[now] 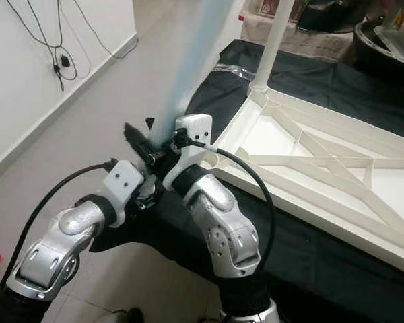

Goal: Building children table

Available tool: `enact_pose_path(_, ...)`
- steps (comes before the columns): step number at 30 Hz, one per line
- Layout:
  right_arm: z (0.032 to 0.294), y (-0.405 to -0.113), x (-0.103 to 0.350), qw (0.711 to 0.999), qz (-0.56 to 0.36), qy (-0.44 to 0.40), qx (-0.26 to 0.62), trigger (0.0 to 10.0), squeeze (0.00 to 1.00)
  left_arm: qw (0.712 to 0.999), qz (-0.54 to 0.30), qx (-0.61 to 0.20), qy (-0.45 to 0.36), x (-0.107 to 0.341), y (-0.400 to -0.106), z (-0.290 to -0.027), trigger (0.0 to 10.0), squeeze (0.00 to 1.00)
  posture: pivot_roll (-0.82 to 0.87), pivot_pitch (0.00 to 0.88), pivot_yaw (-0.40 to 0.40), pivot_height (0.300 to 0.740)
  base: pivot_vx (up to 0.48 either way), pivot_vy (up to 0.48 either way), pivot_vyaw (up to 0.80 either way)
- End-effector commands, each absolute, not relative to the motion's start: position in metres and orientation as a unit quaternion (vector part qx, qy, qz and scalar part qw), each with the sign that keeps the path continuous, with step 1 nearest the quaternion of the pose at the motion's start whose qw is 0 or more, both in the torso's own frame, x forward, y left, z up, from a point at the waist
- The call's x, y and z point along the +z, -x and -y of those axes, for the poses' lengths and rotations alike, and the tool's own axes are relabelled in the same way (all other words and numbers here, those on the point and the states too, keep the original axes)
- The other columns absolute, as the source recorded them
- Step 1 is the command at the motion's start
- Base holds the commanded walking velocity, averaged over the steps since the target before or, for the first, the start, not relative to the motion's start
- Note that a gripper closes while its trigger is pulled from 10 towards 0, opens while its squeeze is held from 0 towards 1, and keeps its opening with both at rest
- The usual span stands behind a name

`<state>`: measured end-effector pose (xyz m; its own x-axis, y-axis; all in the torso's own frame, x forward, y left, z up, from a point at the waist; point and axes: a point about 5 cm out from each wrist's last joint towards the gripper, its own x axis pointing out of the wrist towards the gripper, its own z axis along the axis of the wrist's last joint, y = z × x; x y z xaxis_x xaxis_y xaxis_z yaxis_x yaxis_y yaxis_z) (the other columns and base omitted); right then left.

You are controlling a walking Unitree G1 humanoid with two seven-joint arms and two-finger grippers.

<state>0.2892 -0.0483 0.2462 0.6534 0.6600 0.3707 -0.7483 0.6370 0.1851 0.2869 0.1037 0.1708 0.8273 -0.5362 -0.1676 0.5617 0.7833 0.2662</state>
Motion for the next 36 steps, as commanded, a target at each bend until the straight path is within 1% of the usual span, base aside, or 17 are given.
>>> enact_pose_path(1,0.052,-0.292,0.247,0.89,0.137,-0.161,0.403,10.0,1.0,0.935,-0.044,-0.324,-0.139,0.17,-0.28,-0.108,10.0,0.0,0.09,0.131,-0.046,0.74,0.0,0.0,0.0)
enact_pose_path(2,0.052,-0.292,0.247,0.89,0.137,-0.161,0.403,10.0,1.0,0.935,-0.044,-0.324,-0.139,0.17,-0.28,-0.108,10.0,0.0,0.09,0.131,-0.046,0.74,0.0,0.0,0.0)
enact_pose_path(3,0.055,-0.293,0.248,0.885,0.132,-0.164,0.416,10.0,0.0,0.929,-0.054,-0.348,-0.118,0.169,-0.276,-0.113,10.0,0.0,0.1,0.128,-0.044,0.74,0.0,0.0,0.0)
enact_pose_path(6,0.062,-0.292,0.248,0.849,0.105,-0.183,0.484,10.0,0.0,0.898,-0.079,-0.425,-0.08,0.167,-0.264,-0.125,10.0,0.0,0.1,0.123,-0.035,0.74,0.0,0.0,0.0)
enact_pose_path(7,0.062,-0.292,0.248,0.849,0.105,-0.183,0.484,10.0,0.0,0.898,-0.079,-0.425,-0.08,0.167,-0.264,-0.125,10.0,0.0,0.1,0.123,-0.035,0.74,0.0,0.0,0.0)
enact_pose_path(9,0.065,-0.29,0.247,0.826,0.086,-0.179,0.527,10.0,0.0,0.88,-0.098,-0.459,-0.066,0.166,-0.259,-0.131,10.0,0.0,0.1,0.121,-0.035,0.74,0.0,0.0,0.0)
enact_pose_path(10,0.065,-0.29,0.247,0.826,0.086,-0.179,0.527,10.0,0.0,0.88,-0.098,-0.459,-0.066,0.166,-0.259,-0.131,10.0,0.0,0.1,0.121,-0.035,0.74,0.0,0.0,0.0)
enact_pose_path(12,0.069,-0.285,0.245,0.795,0.067,-0.17,0.578,10.0,0.0,0.862,-0.114,-0.493,-0.031,0.167,-0.254,-0.133,10.0,0.0,0.1,0.118,-0.034,0.74,0.0,0.0,0.0)
enact_pose_path(13,0.069,-0.285,0.245,0.795,0.067,-0.17,0.578,10.0,0.0,0.862,-0.114,-0.493,-0.031,0.167,-0.254,-0.133,10.0,0.0,0.1,0.118,-0.034,0.74,0.0,0.0,0.0)
enact_pose_path(15,0.071,-0.28,0.245,0.773,0.055,-0.166,0.61,10.0,0.0,0.846,-0.126,-0.518,-0.006,0.168,-0.249,-0.133,10.0,0.0,0.1,0.118,-0.033,0.74,0.0,0.0,0.0)
enact_pose_path(20,0.072,-0.277,0.244,0.76,0.044,-0.159,0.629,10.0,0.0,0.834,-0.138,-0.534,-0.003,0.165,-0.244,-0.134,10.0,0.0,0.09,0.119,-0.032,0.74,0.0,0.0,0.0)
enact_pose_path(22,0.072,-0.276,0.244,0.753,0.038,-0.155,0.639,10.0,0.0,0.814,-0.158,-0.558,0.027,0.16,-0.235,-0.132,10.0,0.0,0.09,0.119,-0.028,0.74,0.0,0.0,0.0)
enact_pose_path(23,0.072,-0.276,0.244,0.753,0.038,-0.155,0.639,10.0,0.0,0.814,-0.158,-0.558,0.027,0.16,-0.235,-0.132,10.0,0.0,0.09,0.119,-0.028,0.74,0.0,0.0,0.0)
enact_pose_path(25,0.069,-0.274,0.246,0.742,0.032,-0.153,0.652,10.0,0.0,0.792,-0.177,-0.582,0.051,0.155,-0.224,-0.128,10.0,0.0,0.09,0.122,-0.028,0.74,0.0,0.0,0.0)
enact_pose_path(33,0.063,-0.27,0.246,0.721,0.021,-0.156,0.675,10.0,0.0,0.78,-0.19,-0.594,0.048,0.153,-0.221,-0.128,10.0,0.0,0.09,0.127,-0.03,0.74,0.0,0.0,0.0)
enact_pose_path(34,0.059,-0.265,0.244,0.71,0.011,-0.158,0.686,10.0,0.0,0.778,-0.193,-0.596,0.048,0.153,-0.221,-0.129,10.0,0.0,0.09,0.131,-0.03,0.74,0.0,0.0,0.0)
enact_pose_path(36,0.059,-0.265,0.244,0.71,0.011,-0.158,0.686,10.0,0.0,0.778,-0.193,-0.596,0.048,0.153,-0.221,-0.129,10.0,0.0,0.09,0.131,-0.03,0.74,0.0,0.0,0.0)
